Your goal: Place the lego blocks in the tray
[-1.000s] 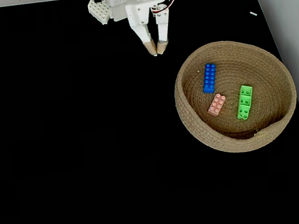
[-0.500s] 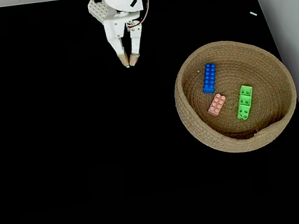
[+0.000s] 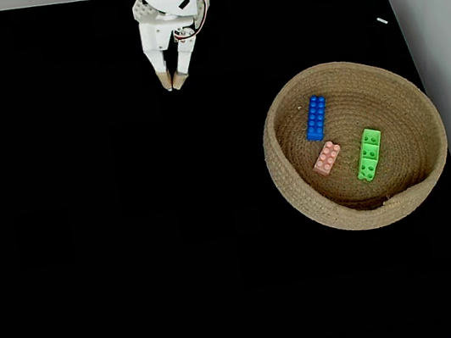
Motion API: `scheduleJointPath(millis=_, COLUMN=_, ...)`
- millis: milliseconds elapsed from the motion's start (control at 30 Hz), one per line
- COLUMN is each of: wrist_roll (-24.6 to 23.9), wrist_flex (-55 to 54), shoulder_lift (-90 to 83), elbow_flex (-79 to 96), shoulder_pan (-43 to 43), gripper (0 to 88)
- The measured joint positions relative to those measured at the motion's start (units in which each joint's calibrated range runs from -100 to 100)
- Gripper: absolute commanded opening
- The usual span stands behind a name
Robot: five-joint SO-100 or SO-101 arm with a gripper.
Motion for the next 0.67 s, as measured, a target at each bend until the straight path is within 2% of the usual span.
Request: scheduleJointPath(millis=667, wrist_roll=-0.24, wrist_flex=2.19, shoulder_lift=0.00, elbow_flex=0.00, shoulder_pan=-1.30, gripper=0.5)
